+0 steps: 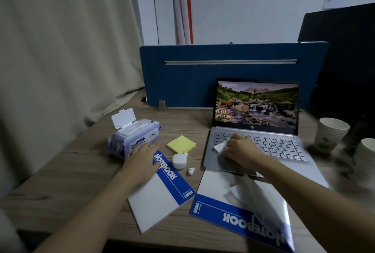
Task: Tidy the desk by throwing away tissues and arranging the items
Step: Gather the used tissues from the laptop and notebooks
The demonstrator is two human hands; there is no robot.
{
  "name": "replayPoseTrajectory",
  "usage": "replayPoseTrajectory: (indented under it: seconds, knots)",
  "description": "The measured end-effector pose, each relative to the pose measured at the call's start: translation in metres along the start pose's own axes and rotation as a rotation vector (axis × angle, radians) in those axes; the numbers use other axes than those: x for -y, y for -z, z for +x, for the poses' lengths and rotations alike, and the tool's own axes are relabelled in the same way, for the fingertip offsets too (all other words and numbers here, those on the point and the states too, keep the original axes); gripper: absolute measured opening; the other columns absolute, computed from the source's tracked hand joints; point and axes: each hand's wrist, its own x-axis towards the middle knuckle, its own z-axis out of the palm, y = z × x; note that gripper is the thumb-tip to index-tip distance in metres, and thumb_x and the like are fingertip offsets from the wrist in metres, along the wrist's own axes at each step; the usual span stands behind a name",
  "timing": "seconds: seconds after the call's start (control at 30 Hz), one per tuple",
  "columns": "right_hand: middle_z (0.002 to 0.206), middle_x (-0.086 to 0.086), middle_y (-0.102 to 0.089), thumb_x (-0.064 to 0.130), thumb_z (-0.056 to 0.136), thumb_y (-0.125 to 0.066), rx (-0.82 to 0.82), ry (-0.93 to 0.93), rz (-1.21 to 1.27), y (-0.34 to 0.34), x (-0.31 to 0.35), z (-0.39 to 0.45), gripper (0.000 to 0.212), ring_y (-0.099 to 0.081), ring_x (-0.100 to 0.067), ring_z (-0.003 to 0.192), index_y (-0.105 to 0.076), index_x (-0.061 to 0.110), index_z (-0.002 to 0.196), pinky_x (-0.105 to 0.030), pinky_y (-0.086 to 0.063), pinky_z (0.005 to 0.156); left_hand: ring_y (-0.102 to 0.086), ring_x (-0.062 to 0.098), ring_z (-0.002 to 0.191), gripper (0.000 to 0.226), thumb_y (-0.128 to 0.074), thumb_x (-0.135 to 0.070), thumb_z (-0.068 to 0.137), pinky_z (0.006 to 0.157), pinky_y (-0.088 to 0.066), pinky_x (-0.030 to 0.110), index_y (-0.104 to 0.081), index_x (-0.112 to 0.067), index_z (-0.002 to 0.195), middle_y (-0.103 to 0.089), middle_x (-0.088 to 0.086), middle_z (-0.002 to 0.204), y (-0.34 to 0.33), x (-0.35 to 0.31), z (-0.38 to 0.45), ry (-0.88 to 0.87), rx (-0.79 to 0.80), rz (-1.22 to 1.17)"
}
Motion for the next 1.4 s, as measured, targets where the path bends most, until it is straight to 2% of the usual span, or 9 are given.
replayPoseTrajectory:
  seconds: [0.2,0.4,0.5,0.63,0.77,0.9,1.07,1.23,1.4]
  knots:
    - [0.118,-0.005,-0.05,0.019,0.089,-0.06,-0.051,-0.065,0.162,0.006,-0.008,-0.021,0.01,-0.053,-0.027,0.102,-0.069,0.017,0.094,-0.037,-0.046,0.09,-0.055,0.021,0.12,0.039,-0.061,-0.028,0.093,0.097,-0.051,0.039,-0.052,-0.024,0.131,-0.06,0.003,0.13,-0.008,0.0,0.004,0.073,-0.035,0.043]
    - [0.11,-0.013,-0.055,0.0,0.081,-0.055,-0.078,-0.109,0.19,0.012,-0.012,-0.036,0.017,-0.057,-0.031,0.097,-0.068,0.007,0.09,-0.034,-0.044,0.081,-0.06,0.023,0.111,0.039,-0.064,-0.018,0.093,0.085,-0.059,0.04,-0.053,-0.021,0.13,-0.061,0.008,0.123,0.007,-0.008,0.0,0.222,-0.012,-0.036]
    - [0.103,-0.016,-0.062,-0.004,0.078,-0.053,-0.113,-0.154,0.168,0.014,-0.012,-0.041,0.021,-0.058,-0.033,0.091,-0.067,0.005,0.091,-0.03,-0.037,0.069,-0.06,0.022,0.109,0.036,-0.062,-0.018,0.095,0.079,-0.06,0.037,-0.056,-0.02,0.13,-0.063,0.008,0.123,0.017,-0.014,-0.012,0.086,-0.154,-0.149]
    - [0.096,-0.017,-0.065,-0.001,0.082,-0.054,-0.19,-0.178,0.165,0.02,-0.011,-0.049,0.013,-0.059,-0.033,0.086,-0.066,0.002,0.087,-0.029,-0.032,0.064,-0.059,0.025,0.115,0.035,-0.058,-0.006,0.094,0.09,-0.054,0.039,-0.062,-0.012,0.128,-0.063,0.011,0.126,0.04,-0.045,-0.025,-0.172,-0.344,-0.184]
    - [0.096,-0.02,-0.064,0.0,0.083,-0.057,-0.241,-0.142,0.166,0.029,-0.008,-0.066,0.009,-0.058,-0.035,0.082,-0.065,-0.001,0.086,-0.031,-0.035,0.063,-0.054,0.029,0.115,0.042,-0.054,0.004,0.089,0.096,-0.046,0.044,-0.062,-0.011,0.127,-0.059,0.011,0.127,0.047,-0.092,-0.042,-0.264,-0.294,-0.248]
    - [0.098,-0.02,-0.063,-0.001,0.083,-0.057,-0.263,-0.153,0.151,0.04,-0.013,-0.095,0.01,-0.059,-0.038,0.084,-0.066,0.001,0.087,-0.037,-0.042,0.068,-0.048,0.03,0.127,0.046,-0.054,0.001,0.09,0.107,-0.038,0.044,-0.056,-0.01,0.135,-0.054,0.011,0.139,0.027,-0.139,-0.06,-0.293,-0.195,-0.275]
    - [0.102,-0.021,-0.064,0.0,0.082,-0.059,-0.287,-0.193,0.122,0.051,-0.03,-0.133,0.012,-0.06,-0.038,0.092,-0.068,-0.002,0.09,-0.03,-0.033,0.068,-0.047,0.026,0.132,0.046,-0.048,-0.005,0.095,0.11,-0.038,0.038,-0.051,-0.013,0.141,-0.052,0.008,0.145,0.007,-0.184,-0.078,-0.366,-0.124,-0.367]
    - [0.104,-0.019,-0.064,-0.002,0.081,-0.058,-0.31,-0.245,0.12,0.057,-0.044,-0.169,0.017,-0.06,-0.037,0.094,-0.069,0.001,0.094,-0.042,-0.049,0.078,-0.052,0.022,0.128,0.038,-0.052,-0.013,0.099,0.101,-0.035,0.022,-0.054,-0.014,0.137,-0.057,0.005,0.14,-0.003,-0.224,-0.095,-0.52,-0.107,-0.502]
    - [0.107,-0.017,-0.062,-0.002,0.082,-0.06,-0.31,-0.279,0.147,0.056,-0.052,-0.186,0.017,-0.058,-0.034,0.098,-0.068,0.002,0.097,-0.041,-0.048,0.083,-0.03,0.017,0.138,0.06,-0.044,-0.062,0.093,0.099,-0.023,0.038,-0.037,-0.035,0.145,-0.042,-0.011,0.152,-0.017,-0.242,-0.101,-0.539,-0.053,-0.195]
